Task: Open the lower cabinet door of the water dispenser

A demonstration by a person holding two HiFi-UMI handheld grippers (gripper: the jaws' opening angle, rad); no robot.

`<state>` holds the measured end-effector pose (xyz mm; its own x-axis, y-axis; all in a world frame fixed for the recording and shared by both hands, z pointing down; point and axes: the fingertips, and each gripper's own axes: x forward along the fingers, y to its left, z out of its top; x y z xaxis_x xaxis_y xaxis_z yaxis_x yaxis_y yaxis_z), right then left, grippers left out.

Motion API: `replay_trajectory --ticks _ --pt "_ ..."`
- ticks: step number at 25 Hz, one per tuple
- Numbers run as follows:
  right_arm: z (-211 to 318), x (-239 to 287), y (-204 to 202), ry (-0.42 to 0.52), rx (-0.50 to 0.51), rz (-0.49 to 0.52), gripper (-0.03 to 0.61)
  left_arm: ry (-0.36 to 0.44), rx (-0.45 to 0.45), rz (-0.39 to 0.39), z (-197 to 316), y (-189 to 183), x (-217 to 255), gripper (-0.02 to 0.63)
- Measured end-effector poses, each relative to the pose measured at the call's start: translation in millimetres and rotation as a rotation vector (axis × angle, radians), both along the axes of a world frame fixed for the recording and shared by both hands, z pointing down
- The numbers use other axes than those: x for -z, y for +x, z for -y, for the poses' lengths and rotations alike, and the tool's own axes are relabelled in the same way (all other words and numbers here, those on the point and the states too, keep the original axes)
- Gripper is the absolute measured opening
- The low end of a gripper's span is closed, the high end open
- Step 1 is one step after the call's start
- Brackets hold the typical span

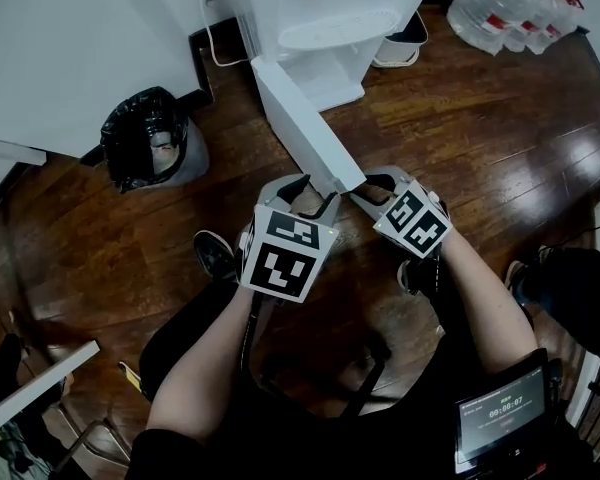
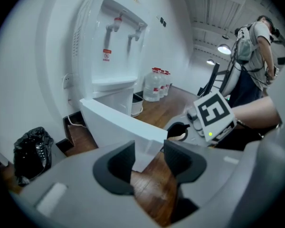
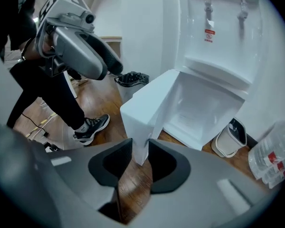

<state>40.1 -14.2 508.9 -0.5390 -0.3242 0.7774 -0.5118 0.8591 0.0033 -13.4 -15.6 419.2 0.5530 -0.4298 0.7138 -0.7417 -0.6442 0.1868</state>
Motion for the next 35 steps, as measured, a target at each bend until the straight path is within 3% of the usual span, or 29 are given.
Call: replay_trajectory --ticks 10,17,25,35 --pt "-20 4 -46 -0.033 0.120 0.029 0.085 0.039 0.124 -0.003 26 -40 8 0.208" --pt "-30 6 -81 -0.056 0.172 0.067 0.075 0.012 0.106 0.022 13 -56 -2 0.207" --pt "-35 7 -115 -0.068 0.203 0.101 0.069 0.051 0.198 0.001 26 -96 15 0.207" --pt "-34 8 -158 -0.055 0.236 0.125 0.064 0.044 0.238 0.024 25 -132 8 0.207"
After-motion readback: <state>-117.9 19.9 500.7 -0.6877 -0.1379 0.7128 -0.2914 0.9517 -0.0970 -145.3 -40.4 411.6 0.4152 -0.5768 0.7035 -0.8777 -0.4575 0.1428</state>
